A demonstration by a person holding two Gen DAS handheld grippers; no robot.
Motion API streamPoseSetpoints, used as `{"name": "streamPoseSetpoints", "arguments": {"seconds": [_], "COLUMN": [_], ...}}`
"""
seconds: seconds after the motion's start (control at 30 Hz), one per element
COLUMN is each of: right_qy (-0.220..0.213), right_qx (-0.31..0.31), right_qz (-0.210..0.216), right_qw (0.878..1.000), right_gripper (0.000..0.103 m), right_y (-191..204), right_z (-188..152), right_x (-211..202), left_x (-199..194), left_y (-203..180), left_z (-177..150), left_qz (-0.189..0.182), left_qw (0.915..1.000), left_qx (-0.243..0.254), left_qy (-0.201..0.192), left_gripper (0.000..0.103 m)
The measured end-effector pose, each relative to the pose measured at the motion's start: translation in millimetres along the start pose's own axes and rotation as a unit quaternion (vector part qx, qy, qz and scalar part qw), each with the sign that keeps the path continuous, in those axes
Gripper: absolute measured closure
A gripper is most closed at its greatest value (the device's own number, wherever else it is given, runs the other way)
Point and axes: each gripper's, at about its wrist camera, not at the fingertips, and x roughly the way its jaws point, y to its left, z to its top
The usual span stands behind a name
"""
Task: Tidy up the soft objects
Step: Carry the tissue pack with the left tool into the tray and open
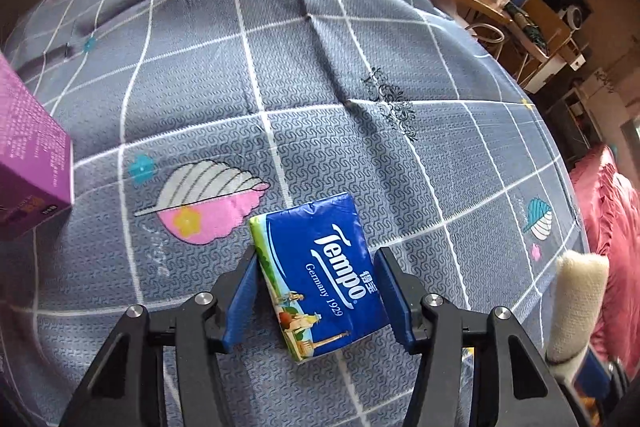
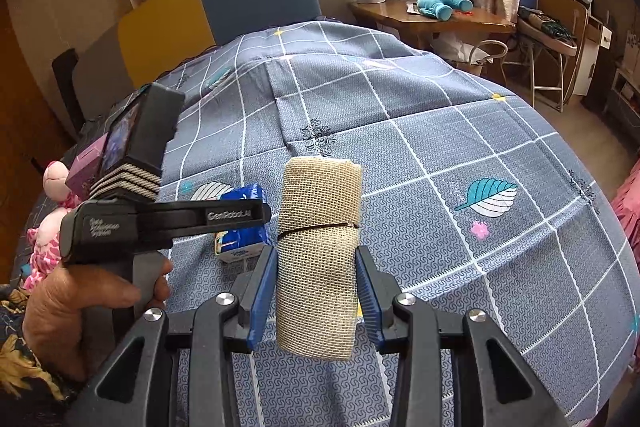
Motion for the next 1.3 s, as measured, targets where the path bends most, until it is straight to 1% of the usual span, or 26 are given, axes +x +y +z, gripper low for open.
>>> {"name": "streamPoseSetpoints", "arguments": {"seconds": [0.17, 0.3, 0.4, 0.5, 0.6, 0.77, 0.93, 1.0, 1.07, 1.17, 1.3], "right_qy": [0.004, 0.010, 0.019, 0.026, 0.037, 0.064, 0.083, 0.088, 0.090, 0.095, 0.101], "right_qx": [-0.003, -0.018, -0.038, -0.054, -0.062, -0.076, -0.112, -0.124, -0.122, -0.104, -0.108], "right_qz": [-0.001, 0.006, 0.020, 0.036, 0.040, 0.022, -0.010, -0.014, -0.014, 0.007, 0.055], "right_qw": [1.000, 1.000, 0.999, 0.998, 0.997, 0.995, 0.990, 0.988, 0.988, 0.990, 0.988], "right_gripper": [0.064, 0.065, 0.065, 0.065, 0.065, 0.065, 0.065, 0.065, 0.065, 0.065, 0.065], "right_y": [0, 6, 15, 23, 28, 33, 44, 49, 53, 64, 103], "right_z": [0, -2, -3, -6, -8, -13, -21, -24, -25, -27, -38], "right_x": [2, 5, 8, 11, 15, 27, 38, 39, 39, 32, 18], "left_x": [-42, -85, -115, -137, -155, -183, -206, -216, -224, -233, -242], "left_y": [15, 31, 48, 69, 90, 117, 140, 148, 155, 166, 176], "left_z": [-20, -48, -75, -99, -123, -161, -188, -197, -204, -214, -224], "left_qz": [-0.012, -0.005, 0.013, 0.036, 0.054, 0.074, 0.075, 0.078, 0.077, 0.077, 0.073], "left_qw": [0.9989, 0.9964, 0.9939, 0.9921, 0.9908, 0.9873, 0.9861, 0.9850, 0.9846, 0.9838, 0.9832], "left_qx": [0.024, 0.047, 0.061, 0.059, 0.050, 0.039, 0.024, 0.019, 0.014, 0.005, -0.007], "left_qy": [-0.039, -0.070, -0.091, -0.105, -0.113, -0.135, -0.147, -0.153, -0.157, -0.162, -0.167], "left_gripper": [0.046, 0.046, 0.046, 0.046, 0.046, 0.046, 0.046, 0.046, 0.046, 0.046, 0.046]}}
